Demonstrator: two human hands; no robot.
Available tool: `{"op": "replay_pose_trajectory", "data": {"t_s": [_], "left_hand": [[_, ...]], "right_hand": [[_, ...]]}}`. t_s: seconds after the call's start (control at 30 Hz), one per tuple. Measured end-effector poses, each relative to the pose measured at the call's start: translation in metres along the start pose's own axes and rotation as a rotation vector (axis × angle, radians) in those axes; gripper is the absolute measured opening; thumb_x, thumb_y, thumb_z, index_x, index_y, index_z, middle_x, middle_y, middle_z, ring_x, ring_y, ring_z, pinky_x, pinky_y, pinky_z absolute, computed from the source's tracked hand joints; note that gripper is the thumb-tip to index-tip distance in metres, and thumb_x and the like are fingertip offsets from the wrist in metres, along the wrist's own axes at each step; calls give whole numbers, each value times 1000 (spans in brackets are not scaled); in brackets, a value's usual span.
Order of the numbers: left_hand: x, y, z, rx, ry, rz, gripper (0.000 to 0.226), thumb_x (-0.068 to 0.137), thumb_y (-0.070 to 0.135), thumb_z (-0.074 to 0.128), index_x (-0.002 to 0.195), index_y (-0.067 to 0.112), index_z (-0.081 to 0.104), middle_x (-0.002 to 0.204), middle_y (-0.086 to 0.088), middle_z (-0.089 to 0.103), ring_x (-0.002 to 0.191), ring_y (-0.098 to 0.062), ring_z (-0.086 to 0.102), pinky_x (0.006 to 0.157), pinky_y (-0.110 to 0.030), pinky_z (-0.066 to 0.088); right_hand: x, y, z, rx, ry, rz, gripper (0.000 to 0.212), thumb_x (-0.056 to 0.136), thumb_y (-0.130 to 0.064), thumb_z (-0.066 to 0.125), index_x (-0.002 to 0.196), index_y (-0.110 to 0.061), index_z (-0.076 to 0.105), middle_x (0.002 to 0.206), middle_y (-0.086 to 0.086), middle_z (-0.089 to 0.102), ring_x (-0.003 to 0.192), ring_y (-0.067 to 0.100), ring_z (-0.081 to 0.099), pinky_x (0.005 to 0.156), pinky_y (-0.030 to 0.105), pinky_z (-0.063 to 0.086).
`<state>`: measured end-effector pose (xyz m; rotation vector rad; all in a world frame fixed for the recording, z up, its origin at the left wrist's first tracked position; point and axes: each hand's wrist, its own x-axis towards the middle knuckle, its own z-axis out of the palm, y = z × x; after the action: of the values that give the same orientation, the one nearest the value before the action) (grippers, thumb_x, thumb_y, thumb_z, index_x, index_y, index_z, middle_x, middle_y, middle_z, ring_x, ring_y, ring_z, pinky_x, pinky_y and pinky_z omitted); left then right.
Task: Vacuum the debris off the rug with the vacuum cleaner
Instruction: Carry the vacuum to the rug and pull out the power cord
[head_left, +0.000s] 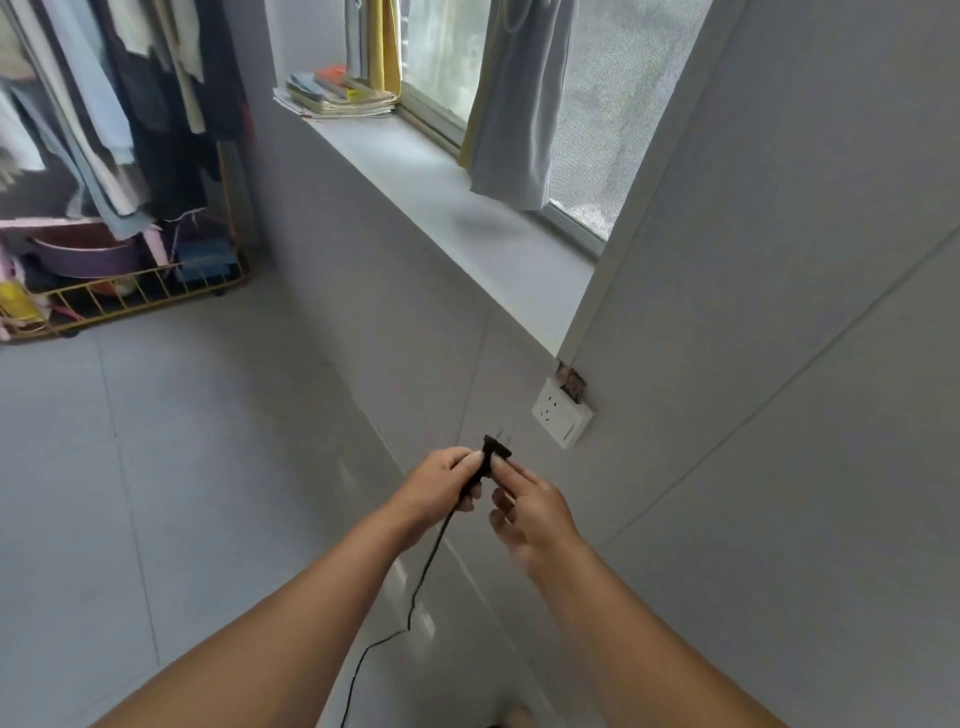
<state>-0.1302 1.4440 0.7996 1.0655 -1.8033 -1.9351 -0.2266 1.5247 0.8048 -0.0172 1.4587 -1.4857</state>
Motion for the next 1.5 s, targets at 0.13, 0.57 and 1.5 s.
{"op": "replay_pose_trajectory", "data": {"t_s": [0.13, 0.57, 1.5], "left_hand": [[23, 8, 3, 142, 20, -14, 30, 102, 25, 44, 90, 6, 64, 64, 1, 50, 58, -11, 44, 59, -24, 41], [101, 21, 24, 431, 1, -113, 36, 96, 29, 56, 78, 1, 67, 61, -4, 54, 47, -11, 42, 48, -22, 33], [162, 22, 55, 785, 178, 4, 32, 99, 22, 41, 88, 3, 64, 88, -14, 66, 86, -28, 60, 69, -34, 46]], "right_hand": [[11, -10, 2, 44, 59, 36, 16, 87, -17, 70, 103, -12, 72, 75, -4, 67, 69, 8, 47, 54, 22, 36], [72, -38, -16, 150, 151, 170, 11, 87, -22, 71, 90, -11, 73, 89, 2, 74, 84, 11, 62, 65, 24, 42], [152, -51, -14, 242, 239, 46, 23, 94, -14, 59, 75, -5, 68, 80, 11, 71, 77, 19, 68, 68, 31, 55]]}}
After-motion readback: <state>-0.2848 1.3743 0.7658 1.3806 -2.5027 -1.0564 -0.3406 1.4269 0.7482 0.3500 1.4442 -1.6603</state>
